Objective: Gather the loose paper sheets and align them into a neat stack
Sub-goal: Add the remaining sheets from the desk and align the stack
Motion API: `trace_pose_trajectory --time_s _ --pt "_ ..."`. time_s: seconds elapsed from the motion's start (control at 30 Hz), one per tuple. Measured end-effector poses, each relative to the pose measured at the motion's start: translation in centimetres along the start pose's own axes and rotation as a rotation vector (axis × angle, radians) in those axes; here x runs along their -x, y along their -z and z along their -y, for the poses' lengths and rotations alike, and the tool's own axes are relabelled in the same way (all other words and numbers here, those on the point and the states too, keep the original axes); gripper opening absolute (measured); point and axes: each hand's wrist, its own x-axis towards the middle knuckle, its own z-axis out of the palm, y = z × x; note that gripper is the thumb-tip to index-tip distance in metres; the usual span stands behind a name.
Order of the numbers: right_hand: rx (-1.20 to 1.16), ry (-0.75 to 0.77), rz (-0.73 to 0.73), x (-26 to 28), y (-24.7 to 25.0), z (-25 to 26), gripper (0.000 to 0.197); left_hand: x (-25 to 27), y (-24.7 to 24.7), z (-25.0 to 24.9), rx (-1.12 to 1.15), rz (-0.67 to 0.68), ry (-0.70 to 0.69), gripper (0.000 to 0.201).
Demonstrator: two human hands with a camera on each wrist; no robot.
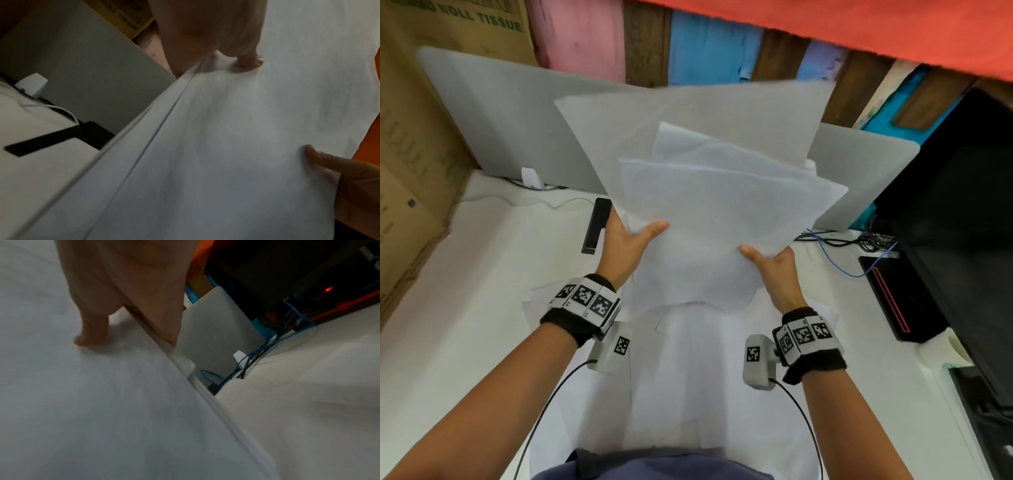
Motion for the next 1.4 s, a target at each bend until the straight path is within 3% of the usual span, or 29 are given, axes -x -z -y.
trace_pose_trajectory --time_s 0.1,0.2,0.4,0.57,0.63,0.83,0.97,1.1,1.27,1.4 --pt "-0.034 -0.013 0.041 0.4 0.5 0.4 0.044 0.1 0.5 0.2 -0.016 0.064 0.01 0.07" --pt "-0.08 0.052 0.106 0.1 0.7 2.4 0.037 -0.1 0.4 -1.0 -0.003 0.119 -0.022 0.082" --pt "-0.205 0.109 0.103 -0.6 0.5 3.6 0.036 -0.5 -0.1 -2.4 0.106 0.065 -0.054 0.074" --pt "-0.069 -0.03 0.109 0.0 -0.1 1.5 0.033 0.0 -0.1 0.2 0.036 0.085 0.031 0.067" --pt "-0.037 -0.078 0.044 0.7 -0.8 0.5 0.029 0.8 -0.3 1.7 0.003 0.085 0.089 0.06" --pt "-0.158 0.037 -0.075 1.1 -2.5 1.2 0.021 1.7 -1.9 -0.1 0.059 -0.092 0.008 0.035" --pt "-0.137 0.009 0.023 1.1 -1.9 1.0 0.028 1.8 -0.7 -0.6 0.076 -0.077 -0.019 0.036" --pt "-0.082 -0.051 0.015 1.2 -1.3 0.0 0.029 2.3 -0.3 0.1 0.054 -0.024 0.039 0.048" --pt "-0.109 0.071 -0.014 1.0 -1.6 2.2 0.026 1.4 -0.5 -1.8 0.106 -0.095 -0.012 0.038" --pt "-0.159 0.108 0.069 1.0 -0.8 2.7 0.038 1.1 0.3 -2.5 0.118 -0.059 -0.043 0.058"
